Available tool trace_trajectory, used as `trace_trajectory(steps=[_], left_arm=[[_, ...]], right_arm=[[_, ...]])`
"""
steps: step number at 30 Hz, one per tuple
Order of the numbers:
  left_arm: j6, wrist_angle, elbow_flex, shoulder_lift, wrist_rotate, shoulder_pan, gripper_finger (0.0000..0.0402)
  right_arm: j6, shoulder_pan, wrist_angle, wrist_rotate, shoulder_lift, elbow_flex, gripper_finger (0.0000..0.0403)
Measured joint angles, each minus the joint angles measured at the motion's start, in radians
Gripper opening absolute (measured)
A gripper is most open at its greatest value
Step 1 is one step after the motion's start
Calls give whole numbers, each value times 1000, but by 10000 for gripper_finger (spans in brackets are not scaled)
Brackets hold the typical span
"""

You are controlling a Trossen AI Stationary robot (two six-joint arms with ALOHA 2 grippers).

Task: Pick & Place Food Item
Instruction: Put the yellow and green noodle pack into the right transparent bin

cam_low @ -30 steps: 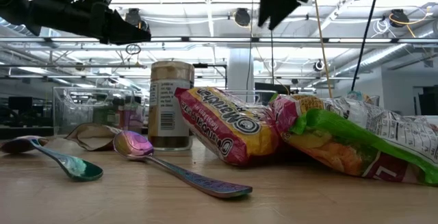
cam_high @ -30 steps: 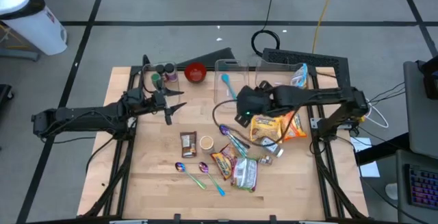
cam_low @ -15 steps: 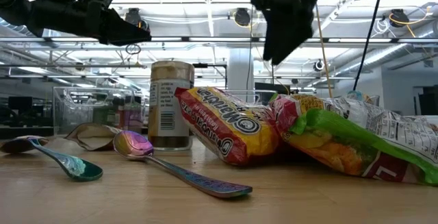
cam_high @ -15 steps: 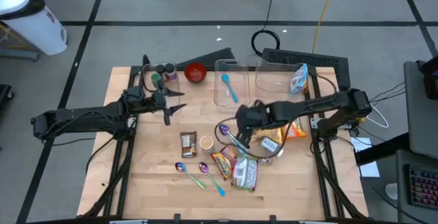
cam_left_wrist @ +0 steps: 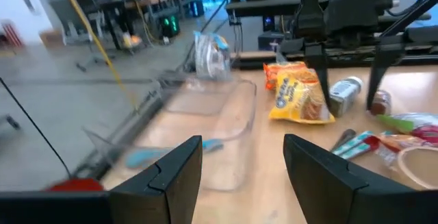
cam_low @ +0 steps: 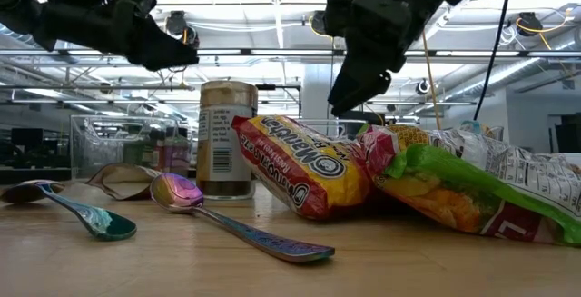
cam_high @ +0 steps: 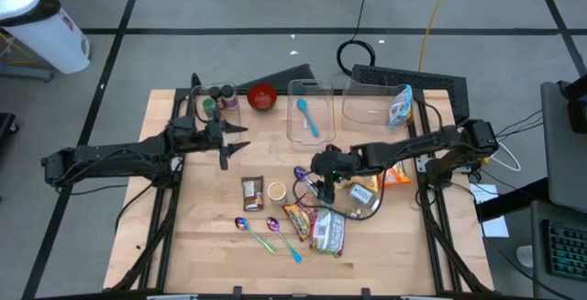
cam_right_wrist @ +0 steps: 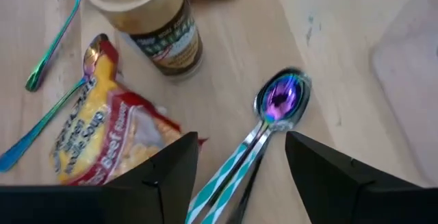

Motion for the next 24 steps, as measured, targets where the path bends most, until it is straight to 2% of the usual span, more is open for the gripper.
trace_trajectory(steps=[7,12,20,24], left_arm=[[-134,-64,0,0,120,-46,214],[-170,-65,0,0,118,-113,214],[-240,-64,0,0,21,-226,214],[-255,-63,0,0,-41,-285,214]], right_arm=[[-20,-39,17,-241,0,-38,210],[29,-17,1,-344,0,-51,207],[57,48,-27,-312,0,-112,205],[59,60,27,-291,0,-161,202]])
